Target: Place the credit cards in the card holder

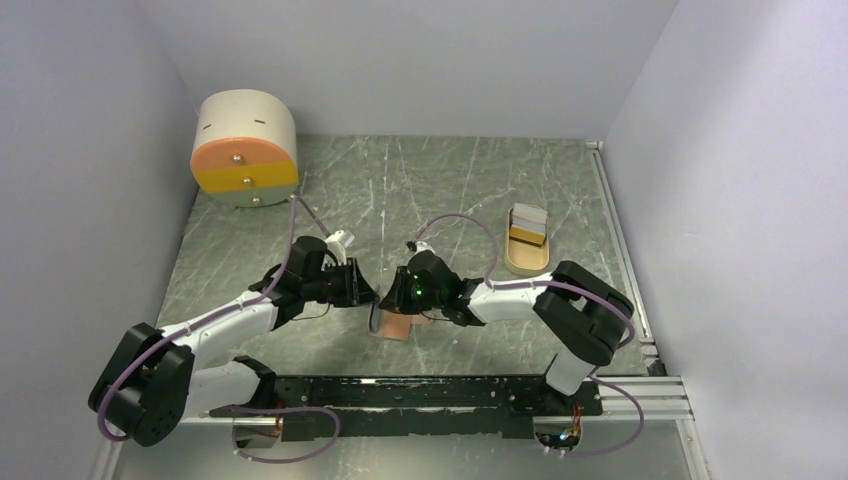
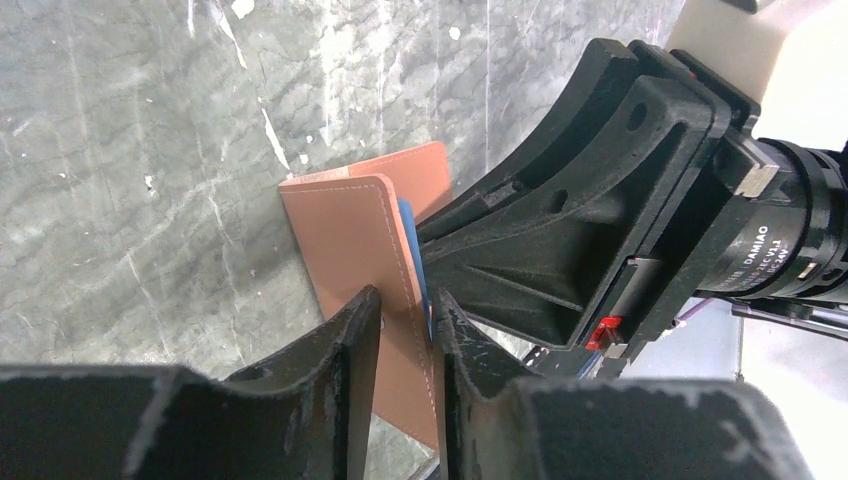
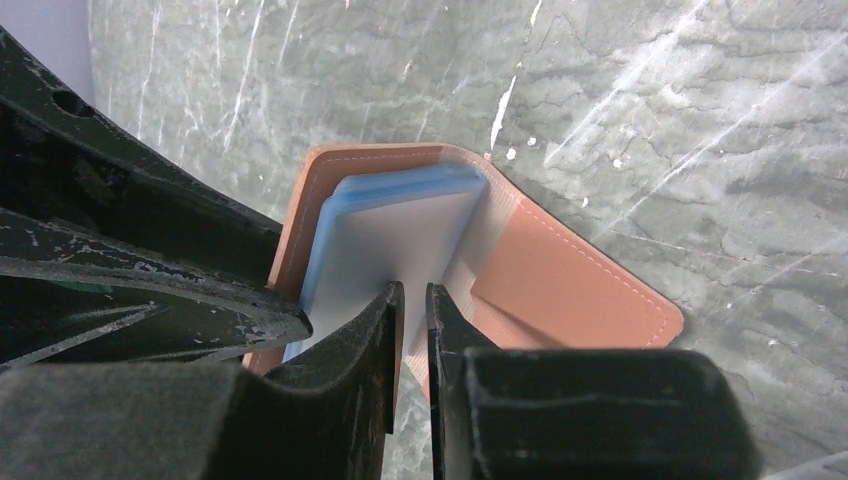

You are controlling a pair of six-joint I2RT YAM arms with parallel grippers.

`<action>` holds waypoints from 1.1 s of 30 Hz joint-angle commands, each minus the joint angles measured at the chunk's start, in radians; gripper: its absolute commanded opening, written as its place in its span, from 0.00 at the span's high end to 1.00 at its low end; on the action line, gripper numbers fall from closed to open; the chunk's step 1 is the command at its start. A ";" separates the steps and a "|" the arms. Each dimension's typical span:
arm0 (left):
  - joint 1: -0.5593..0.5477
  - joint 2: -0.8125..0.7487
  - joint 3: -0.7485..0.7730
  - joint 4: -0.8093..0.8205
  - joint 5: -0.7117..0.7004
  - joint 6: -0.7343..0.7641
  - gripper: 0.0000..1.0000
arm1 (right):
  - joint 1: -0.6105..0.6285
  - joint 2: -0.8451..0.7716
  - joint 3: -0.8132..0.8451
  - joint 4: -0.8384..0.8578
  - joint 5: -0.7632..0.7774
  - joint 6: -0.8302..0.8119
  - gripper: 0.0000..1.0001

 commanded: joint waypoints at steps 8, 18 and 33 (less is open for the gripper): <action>0.003 -0.003 -0.001 -0.001 -0.029 0.024 0.79 | 0.004 -0.017 -0.011 0.007 -0.001 0.013 0.72; 0.003 0.003 0.004 -0.015 -0.045 0.032 0.78 | 0.016 -0.119 -0.040 0.034 -0.008 0.067 0.44; 0.004 -0.004 -0.001 -0.018 -0.052 0.035 0.77 | 0.036 -0.087 -0.022 0.003 0.019 0.058 0.61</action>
